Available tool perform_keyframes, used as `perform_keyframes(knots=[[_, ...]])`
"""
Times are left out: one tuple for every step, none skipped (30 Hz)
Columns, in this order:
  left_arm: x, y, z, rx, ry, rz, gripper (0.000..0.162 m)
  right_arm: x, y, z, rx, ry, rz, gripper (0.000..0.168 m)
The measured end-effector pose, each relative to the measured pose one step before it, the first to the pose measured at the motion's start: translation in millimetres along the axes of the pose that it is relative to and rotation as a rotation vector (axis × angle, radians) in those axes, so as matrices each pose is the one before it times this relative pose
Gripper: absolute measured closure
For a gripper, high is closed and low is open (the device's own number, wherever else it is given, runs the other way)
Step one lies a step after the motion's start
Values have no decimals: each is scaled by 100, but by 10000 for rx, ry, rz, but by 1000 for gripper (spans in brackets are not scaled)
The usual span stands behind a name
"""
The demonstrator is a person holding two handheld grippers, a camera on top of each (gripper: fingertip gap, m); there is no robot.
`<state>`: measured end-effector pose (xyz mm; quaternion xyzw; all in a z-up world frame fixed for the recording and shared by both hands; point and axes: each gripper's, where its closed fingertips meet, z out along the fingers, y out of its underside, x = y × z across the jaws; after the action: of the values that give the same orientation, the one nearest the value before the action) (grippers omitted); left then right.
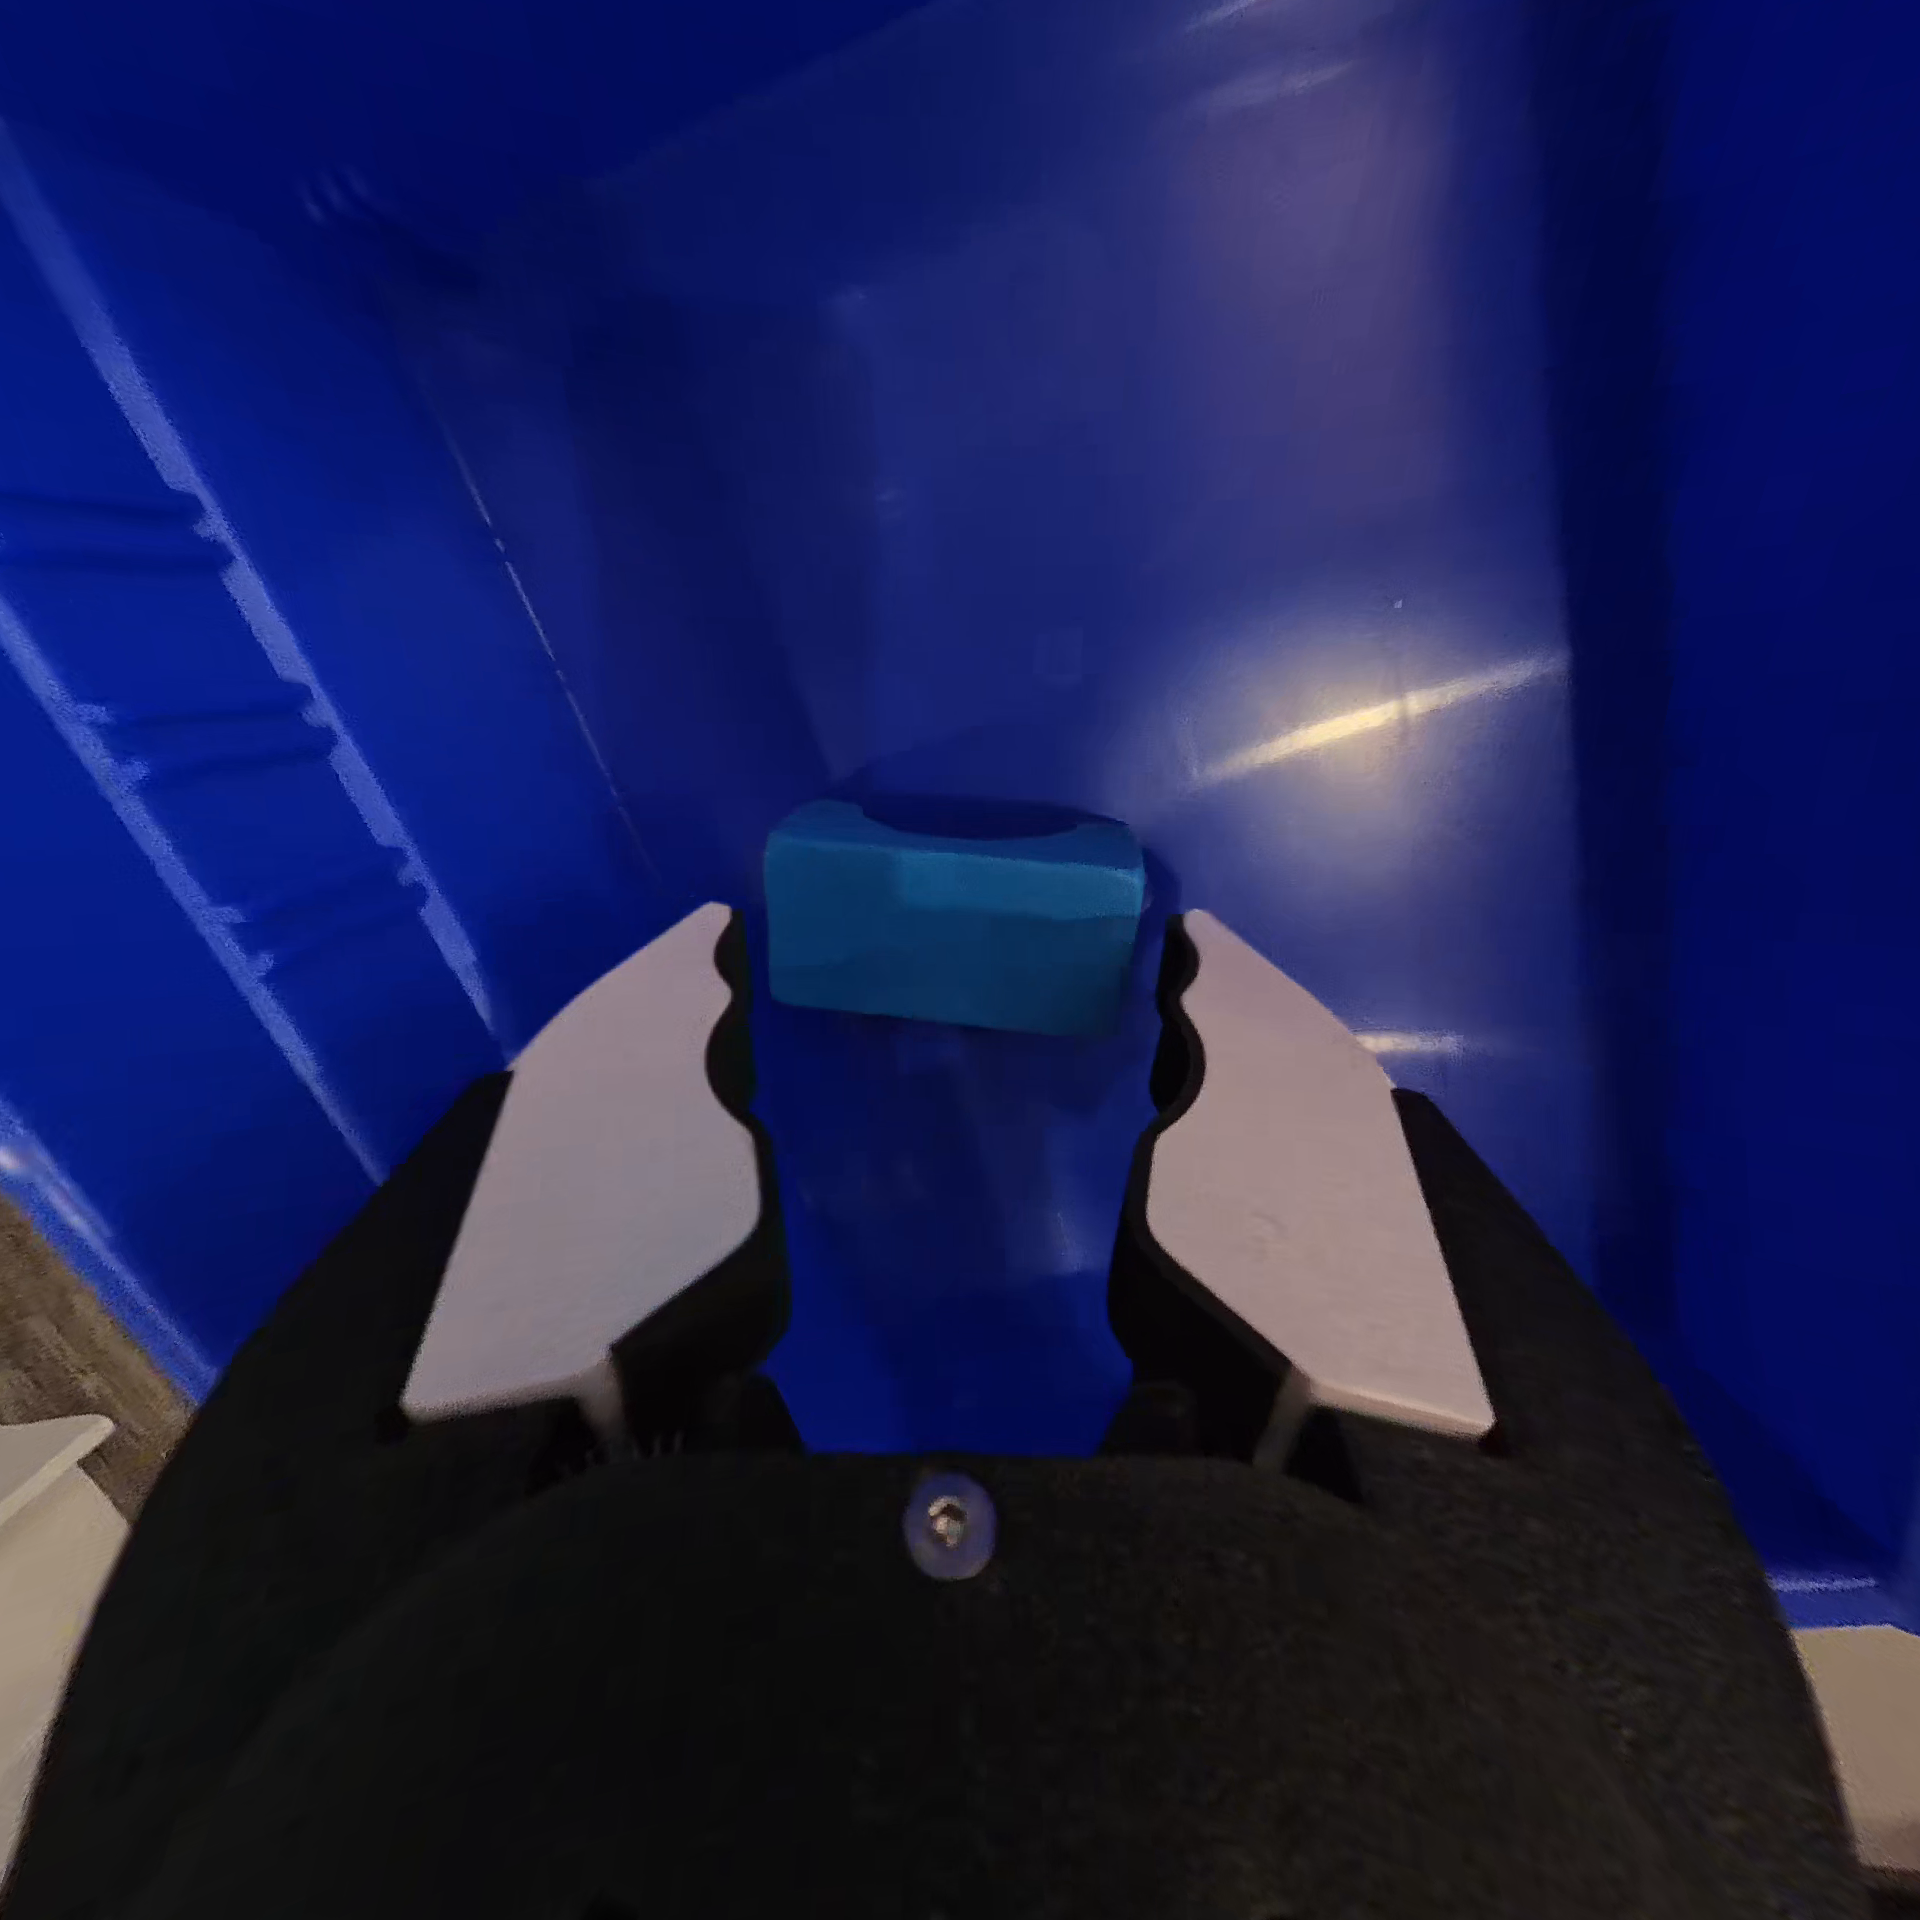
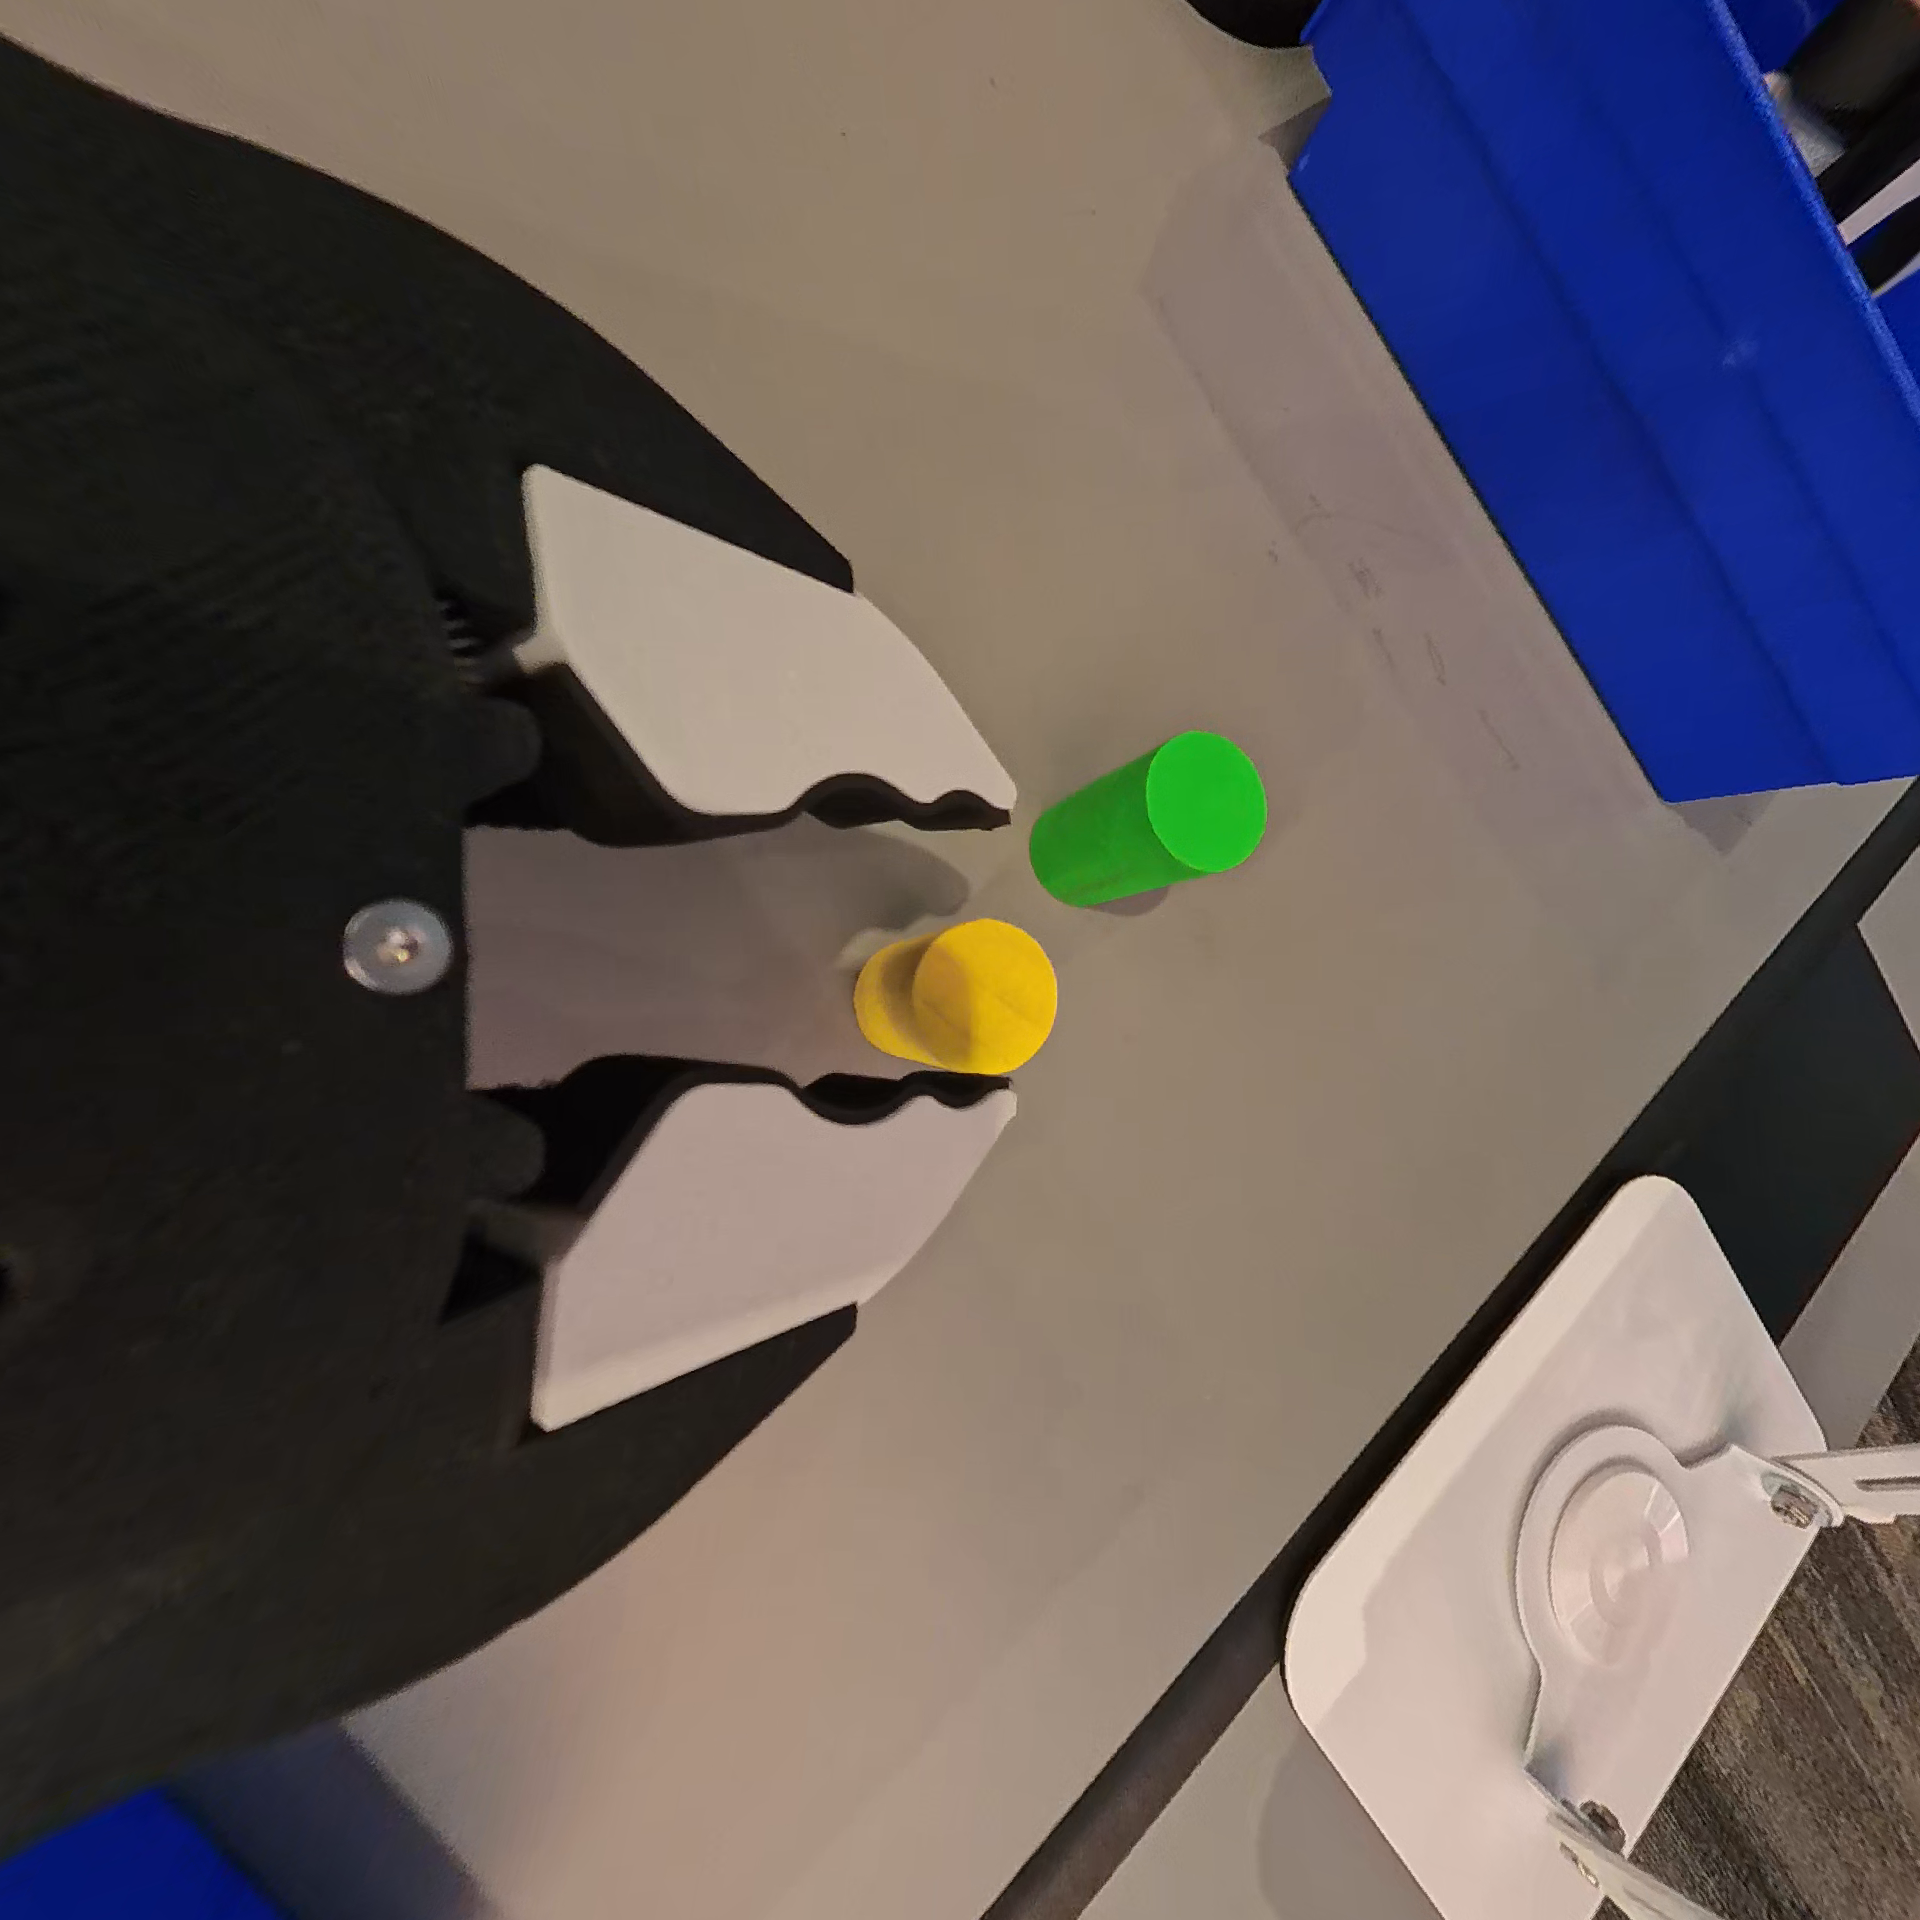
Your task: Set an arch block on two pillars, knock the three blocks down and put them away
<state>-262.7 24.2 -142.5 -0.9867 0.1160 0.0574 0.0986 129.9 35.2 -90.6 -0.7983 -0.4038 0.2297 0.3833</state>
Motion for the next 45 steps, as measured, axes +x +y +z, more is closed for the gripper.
perform_keyframes(knots=[[-37,298,197,-207,31,-136,92,-20,-27,-81,-13,1,-14,122],[-26,147,135,-111,41,-119,92,-37,-131,-143,21,1,-18,122],[-35,-112,-6,32,19,-42,92,-49,-218,-216,60,-4,-11,122],[15,-30,-14,-10,41,-18,92,-68,-327,-297,100,-6,-10,122],[91,87,-81,-101,95,-26,92,-48,-406,-379,118,15,-30,122],[109,61,-216,-26,125,-68,92,-3,-451,-470,113,52,-53,122],[36,24,-395,43,81,-106,92,42,-476,-538,121,72,-72,122],[23,-58,-607,150,59,-90,92,61,-514,-595,146,75,-70,122],[96,-86,-945,219,69,-91,92,93,-512,-622,154,68,-60,122],[220,-93,-1303,325,84,-102,92,180,-452,-658,114,82,-41,122],[428,-98,-1650,353,100,-160,92,280,-432,-701,115,92,6,122],[886,-363,-1879,575,223,-86,92,293,-425,-715,135,51,43,122],[1473,-667,-1916,737,372,126,92,268,-423,-681,151,-7,67,122],[1832,-803,-1749,681,392,285,92,318,-364,-627,140,-15,95,122],[1963,-860,-1450,497,320,341,93,410,-334,-566,131,18,103,122],[2048,-974,-1117,360,293,385,93,428,-292,-518,131,29,104,122],[2175,-1074,-779,254,358,401,92,355,-204,-463,92,-4,99,122],[2257,-1035,-406,87,472,329,92,303,-122,-423,48,-21,91,122],[2224,-959,-61,-39,488,210,93,212,-91,-388,18,-49,76,122],[1996,-907,245,-86,354,201,92,154,-59,-377,-9,-66,39,122],[1757,-762,557,-151,220,205,93,152,-86,-381,14,-33,-6,122],[1521,-625,823,-231,141,189,93,229,8,-385,-13,24,-28,122],[1302,-648,1037,-154,81,31,93,343,106,-389,-67,103,-26,122],[1196,-625,1226,-122,88,-133,93,416,157,-382,-74,143,-39,122],[1052,-413,1380,-207,67,-91,93,413,179,-383,-70,120,-12,122],[785,-255,1483,-242,-10,-172,93,338,134,-383,-31,44,66,122],[652,-122,1483,-267,-35,-344,93,248,86,-392,-2,-21,122,122],[604,151,1393,-376,-45,-301,93,220,37,-413,11,-26,127,122],[576,96,1248,-257,-55,-273,93,268,34,-414,2,31,93,122],[659,77,1071,-163,-15,-381,93,312,56,-433,-29,103,26,122],[768,144,858,-173,37,-275,93,284,78,-431,-67,125,-65,122],[638,-46,637,-44,-27,-213,93,198,92,-425,-89,98,-96,122],[347,-136,430,50,-185,-304,93,116,50,-425,-62,60,-66,121],[256,-50,264,-7,-237,-327,93,-2,-29,-405,-7,4,-42,121],[284,-96,136,10,-213,-193,93,-110,-69,-383,12,-56,-38,121],[152,-107,43,58,-292,-198,93,-163,-130,-385,32,-57,-31,120],[37,-62,23,43,-353,-246,93,-135,-218,-382,88,-27,-42,120],[28,-49,31,33,-353,-198,93,-105,-269,-356,112,-13,-59,120],[65,-74,45,69,-344,-175,93,-100,-168,-311,57,-17,-63,120],[149,-20,90,17,-301,-147,93,-67,-24,-262,-31,-6,-57,120],[184,-62,147,21,-266,-144,93,-39,93,-225,-81,-3,-60,119],[309,-92,213,25,-181,-152,93,-37,146,-176,-105,-19,-74,119],[403,-9,267,-76,-126,-119,93,44,173,-166,-104,6,-64,119],[420,-172,247,16,-103,-67,93,174,159,-138,-79,64,-52,119],[222,-239,214,67,-195,-75,93,265,121,-145,-43,97,-43,119]])
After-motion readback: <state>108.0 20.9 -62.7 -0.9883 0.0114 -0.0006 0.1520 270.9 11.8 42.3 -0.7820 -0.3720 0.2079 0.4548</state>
